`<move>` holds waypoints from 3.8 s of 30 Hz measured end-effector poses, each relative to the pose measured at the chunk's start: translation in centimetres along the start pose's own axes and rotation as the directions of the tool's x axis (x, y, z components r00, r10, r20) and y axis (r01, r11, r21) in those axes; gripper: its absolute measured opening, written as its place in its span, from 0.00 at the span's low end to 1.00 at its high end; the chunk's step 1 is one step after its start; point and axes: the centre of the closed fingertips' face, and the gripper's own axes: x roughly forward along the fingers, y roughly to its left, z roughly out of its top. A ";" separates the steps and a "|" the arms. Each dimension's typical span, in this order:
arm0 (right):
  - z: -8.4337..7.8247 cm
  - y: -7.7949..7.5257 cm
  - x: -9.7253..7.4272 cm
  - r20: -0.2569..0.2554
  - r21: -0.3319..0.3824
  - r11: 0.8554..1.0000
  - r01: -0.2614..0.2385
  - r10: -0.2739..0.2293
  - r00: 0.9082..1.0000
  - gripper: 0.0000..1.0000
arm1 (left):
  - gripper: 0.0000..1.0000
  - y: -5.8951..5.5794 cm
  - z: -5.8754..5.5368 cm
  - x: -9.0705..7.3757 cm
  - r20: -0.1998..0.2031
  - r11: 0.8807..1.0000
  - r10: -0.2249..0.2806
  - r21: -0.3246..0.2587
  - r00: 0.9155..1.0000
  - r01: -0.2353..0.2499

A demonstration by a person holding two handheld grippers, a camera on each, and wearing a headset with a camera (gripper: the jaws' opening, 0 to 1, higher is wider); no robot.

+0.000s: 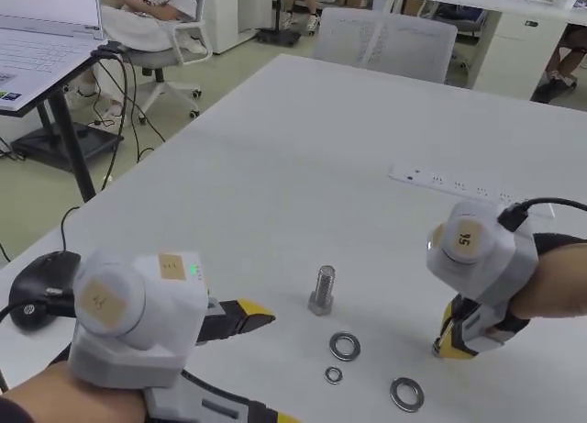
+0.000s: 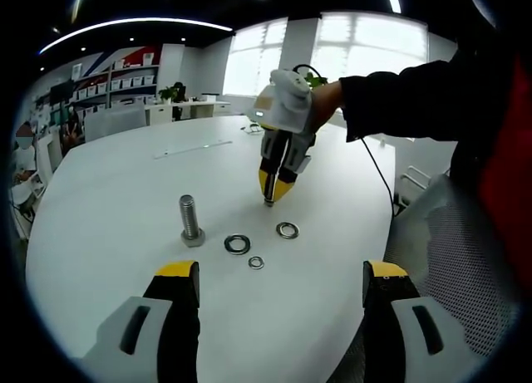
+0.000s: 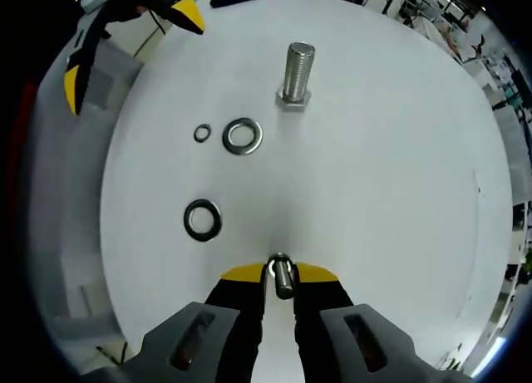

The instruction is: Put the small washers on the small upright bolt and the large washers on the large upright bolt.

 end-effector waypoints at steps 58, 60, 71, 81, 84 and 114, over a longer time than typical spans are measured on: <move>-2.8 4.0 -1.7 0.034 0.090 0.996 0.025 -0.029 0.999 0.20 | 0.80 -0.5 0.3 0.0 0.005 1.000 -0.022 0.019 1.000 0.022; -2.7 4.6 -1.7 0.033 0.084 0.996 0.022 -0.025 0.999 0.20 | 0.80 -0.6 0.3 0.0 0.006 1.000 -0.022 0.021 1.000 0.021; -0.7 8.0 -0.8 0.057 0.058 0.997 -0.042 0.039 0.998 0.20 | 0.80 -0.6 0.3 0.1 0.010 1.000 -0.022 0.022 1.000 0.022; 2.0 8.9 -0.8 0.074 0.004 0.998 -0.059 0.058 0.996 0.20 | 0.80 -0.5 0.4 -0.2 0.015 1.000 -0.018 0.023 1.000 0.018; 3.0 9.1 -0.9 0.084 -0.012 0.998 -0.062 0.063 0.994 0.20 | 0.80 -0.5 0.4 -0.2 0.017 1.000 -0.017 0.024 1.000 0.016; 11.2 7.7 0.7 0.095 -0.188 0.980 -0.072 0.091 0.991 0.19 | 0.80 -0.4 0.4 -0.4 0.019 1.000 -0.017 0.021 1.000 0.017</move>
